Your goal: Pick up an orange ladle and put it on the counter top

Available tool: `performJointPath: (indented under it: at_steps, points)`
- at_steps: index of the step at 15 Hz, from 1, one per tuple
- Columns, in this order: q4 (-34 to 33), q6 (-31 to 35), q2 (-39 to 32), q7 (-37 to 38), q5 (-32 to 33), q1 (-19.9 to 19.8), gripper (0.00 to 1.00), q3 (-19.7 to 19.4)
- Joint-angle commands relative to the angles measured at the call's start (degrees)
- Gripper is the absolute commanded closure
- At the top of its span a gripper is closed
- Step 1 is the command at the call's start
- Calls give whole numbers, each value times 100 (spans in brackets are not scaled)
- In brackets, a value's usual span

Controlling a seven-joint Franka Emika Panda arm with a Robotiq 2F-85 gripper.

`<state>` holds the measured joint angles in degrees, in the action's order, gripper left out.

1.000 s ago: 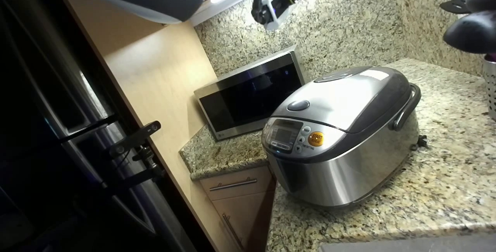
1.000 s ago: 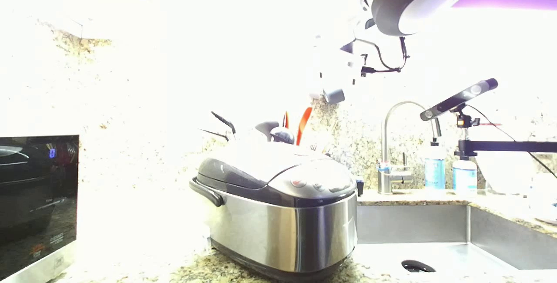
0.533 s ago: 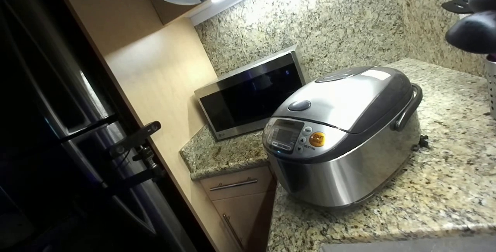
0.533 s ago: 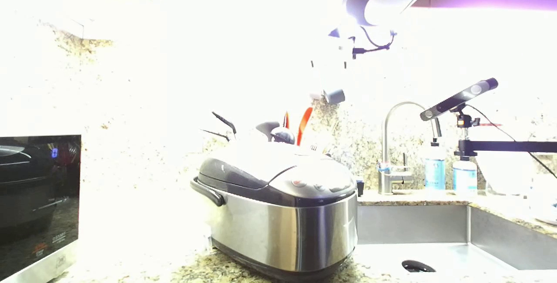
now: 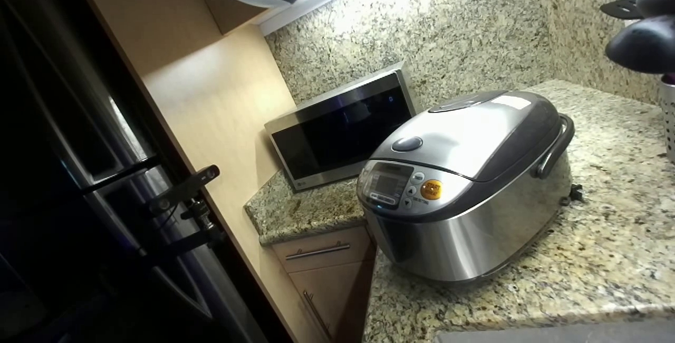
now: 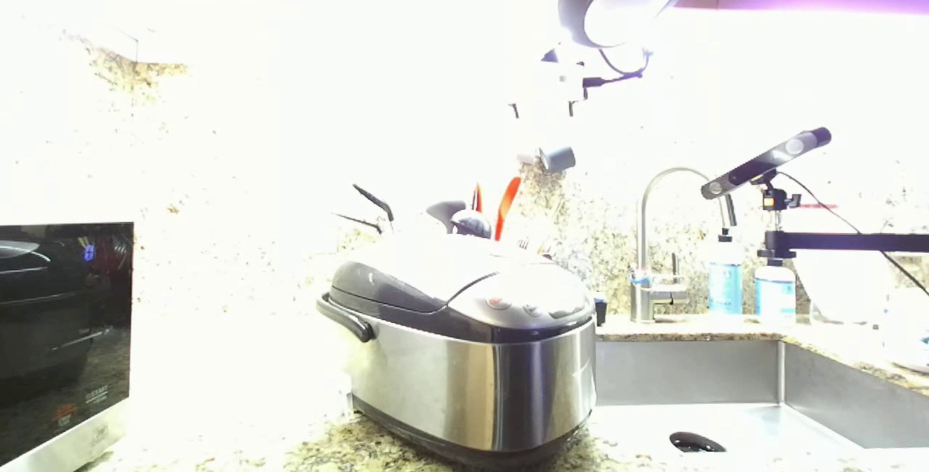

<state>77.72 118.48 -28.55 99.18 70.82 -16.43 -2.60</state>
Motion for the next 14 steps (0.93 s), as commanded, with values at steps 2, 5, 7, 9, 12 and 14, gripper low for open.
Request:
performJointPath:
  at_steps: [2, 5, 7, 9, 12, 14]
  points:
    - [-44, 219, -85, -297, -206, 250, 0, -385]
    - [-224, 309, -308, -606, -229, 268, 0, -506]
    - [-382, 302, -485, -660, -138, 300, 0, -619]
    - [-602, 296, -673, -743, -149, 288, 0, -697]
    - [-1008, 480, -991, -812, -52, 269, 0, -826]
    - [-1296, 637, -1199, -829, -71, 243, 0, -875]
